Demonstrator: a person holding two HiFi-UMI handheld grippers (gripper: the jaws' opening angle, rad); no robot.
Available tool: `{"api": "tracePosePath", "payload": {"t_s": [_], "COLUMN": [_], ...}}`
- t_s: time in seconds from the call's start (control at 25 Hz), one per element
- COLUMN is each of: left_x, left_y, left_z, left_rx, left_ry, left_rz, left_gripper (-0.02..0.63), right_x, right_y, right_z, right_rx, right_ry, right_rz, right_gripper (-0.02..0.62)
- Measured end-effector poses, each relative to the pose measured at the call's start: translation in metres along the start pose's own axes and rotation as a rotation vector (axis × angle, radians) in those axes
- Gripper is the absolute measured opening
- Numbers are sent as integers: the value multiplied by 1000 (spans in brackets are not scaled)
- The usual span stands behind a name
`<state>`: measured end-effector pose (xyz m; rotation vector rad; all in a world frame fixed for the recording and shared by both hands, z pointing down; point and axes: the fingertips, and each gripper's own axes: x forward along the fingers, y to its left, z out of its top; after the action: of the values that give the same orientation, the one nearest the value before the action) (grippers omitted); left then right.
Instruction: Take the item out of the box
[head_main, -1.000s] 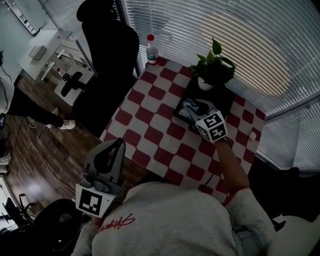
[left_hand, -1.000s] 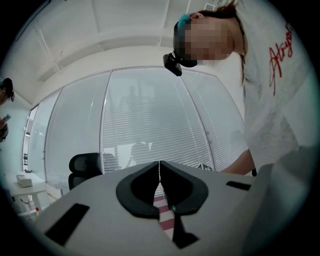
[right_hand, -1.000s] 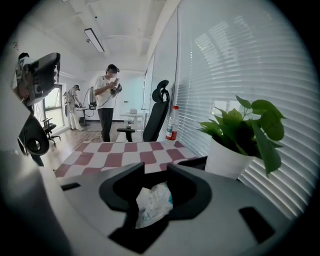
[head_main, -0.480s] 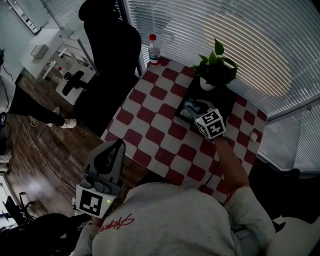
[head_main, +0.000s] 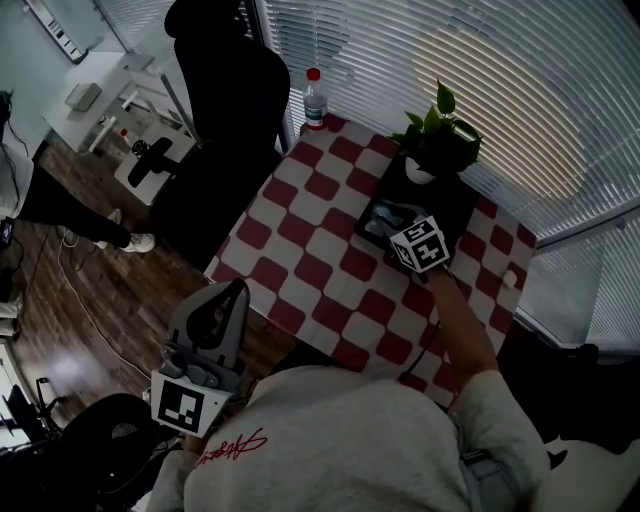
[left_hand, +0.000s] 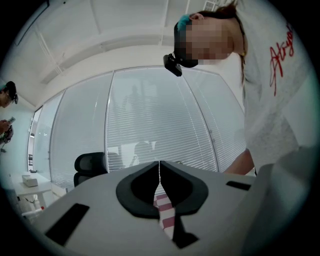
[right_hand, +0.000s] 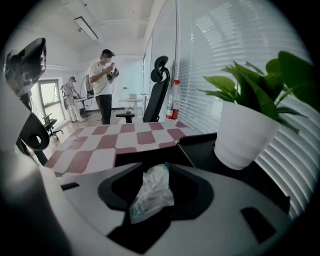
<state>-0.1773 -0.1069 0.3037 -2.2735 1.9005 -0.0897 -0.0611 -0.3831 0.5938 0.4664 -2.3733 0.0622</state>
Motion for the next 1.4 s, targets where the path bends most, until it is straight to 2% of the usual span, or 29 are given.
{"api": "tracePosePath", "payload": {"t_s": [0.76,1.08,1.4], "left_x": [-13,-12,-9], "left_y": [5,7,5], "left_z": [0,0,0], "left_rx": [-1,-6,-12], "left_ry": [5,5,-14], "left_rz": [35,31,22], "left_gripper": [18,18,18], "right_x": [22,31,33], "right_y": [13,11,8], "right_z": [-14,-21,-24], "right_rx": [-7,99,126], "right_ry": [164,211,229], "right_rz": [139,179,178], "right_gripper": [170,183,160]}}
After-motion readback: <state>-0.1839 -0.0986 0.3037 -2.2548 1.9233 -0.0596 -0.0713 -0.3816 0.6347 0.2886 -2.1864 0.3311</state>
